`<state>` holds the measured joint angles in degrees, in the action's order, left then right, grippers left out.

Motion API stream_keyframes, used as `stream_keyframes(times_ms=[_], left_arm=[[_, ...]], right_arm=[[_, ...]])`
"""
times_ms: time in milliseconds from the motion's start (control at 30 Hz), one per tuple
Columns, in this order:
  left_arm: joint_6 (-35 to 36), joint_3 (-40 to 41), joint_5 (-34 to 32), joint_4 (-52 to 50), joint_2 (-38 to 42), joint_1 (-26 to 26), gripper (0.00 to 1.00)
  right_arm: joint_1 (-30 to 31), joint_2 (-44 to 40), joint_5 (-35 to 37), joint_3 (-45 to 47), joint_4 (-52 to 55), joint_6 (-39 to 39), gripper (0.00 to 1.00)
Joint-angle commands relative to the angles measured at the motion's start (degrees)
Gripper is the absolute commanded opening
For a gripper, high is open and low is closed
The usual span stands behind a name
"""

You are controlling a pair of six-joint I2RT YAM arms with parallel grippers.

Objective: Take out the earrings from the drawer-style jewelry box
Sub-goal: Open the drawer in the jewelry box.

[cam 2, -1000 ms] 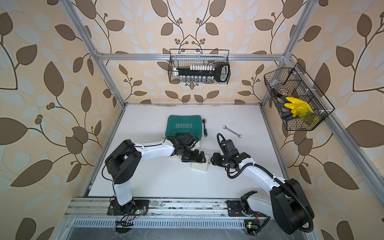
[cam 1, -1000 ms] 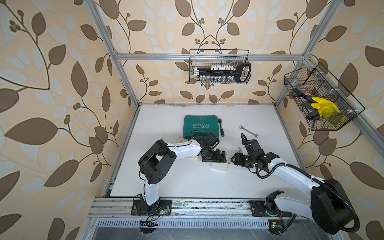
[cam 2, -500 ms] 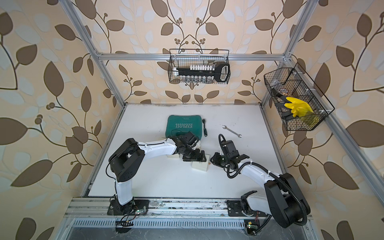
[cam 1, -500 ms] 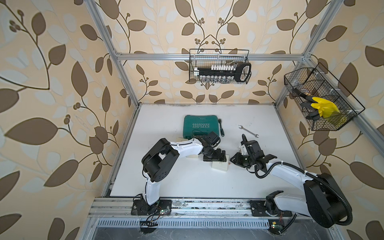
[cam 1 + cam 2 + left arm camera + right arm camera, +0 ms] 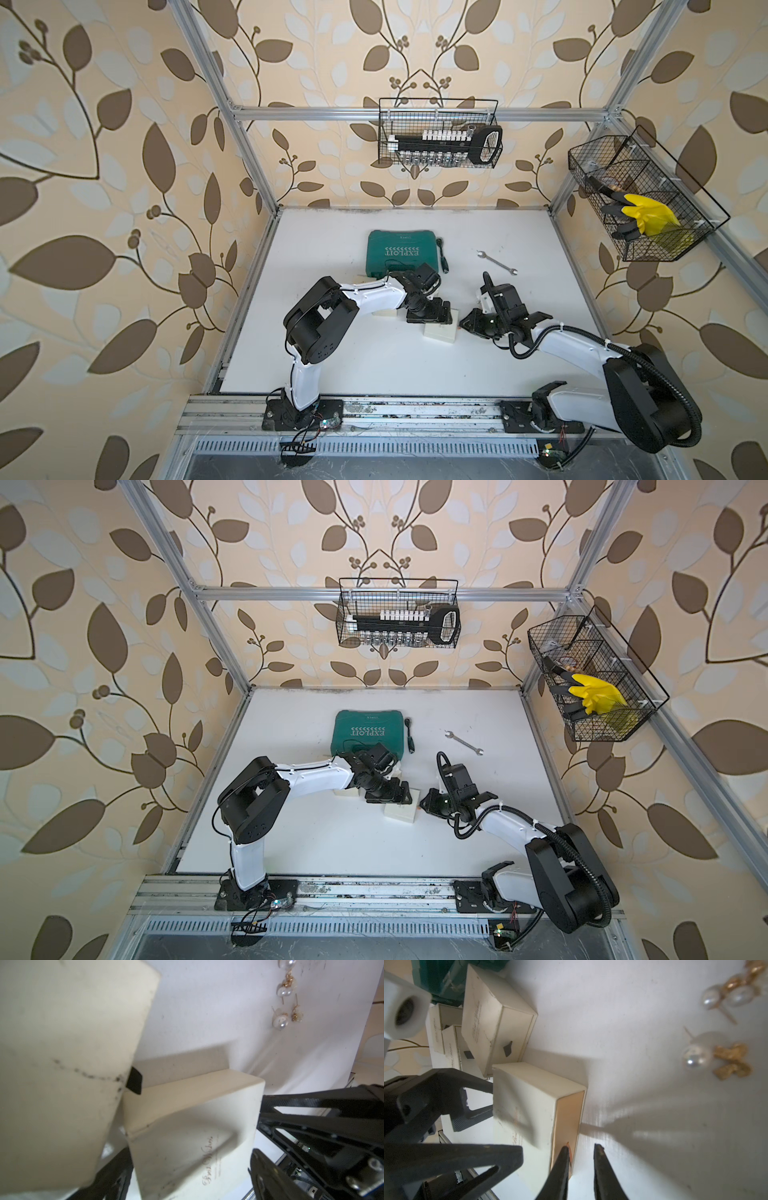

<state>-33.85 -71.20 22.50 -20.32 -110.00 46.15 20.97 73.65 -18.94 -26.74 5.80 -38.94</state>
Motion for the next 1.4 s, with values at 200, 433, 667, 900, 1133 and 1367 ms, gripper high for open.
stream_keyframes(times_ms=[200,433,667,900,1133,1367], left_arm=[[0.47,-1.77,0.79,-1.88,-0.88,0.43,0.89],[0.62,-2.73,1.14,-2.43,-1.67,0.43,0.89],[1.06,-3.57,1.23,-2.81,-2.24,0.43,0.89],[1.13,-3.6,0.34,-3.51,-2.42,0.43,0.89],[1.14,-6.76,-6.43,-11.4,-4.58,0.44,0.84],[1.05,-9.05,-11.29,-17.31,-7.19,0.45,0.82]], right_arm=[[-0.04,2.03,-2.93,0.95,-3.83,0.7,0.2],[-0.05,2.29,-4.39,1.42,-5.49,0.71,0.2],[-0.08,3.97,-5.64,1.36,-6.72,0.55,0.18],[-0.01,4.61,-7.47,1.59,-8.88,0.71,0.01],[0.24,4.37,-1.84,0.06,-2.16,2.37,0.0],[1.3,5.93,3.86,-0.57,2.78,1.85,0.0]])
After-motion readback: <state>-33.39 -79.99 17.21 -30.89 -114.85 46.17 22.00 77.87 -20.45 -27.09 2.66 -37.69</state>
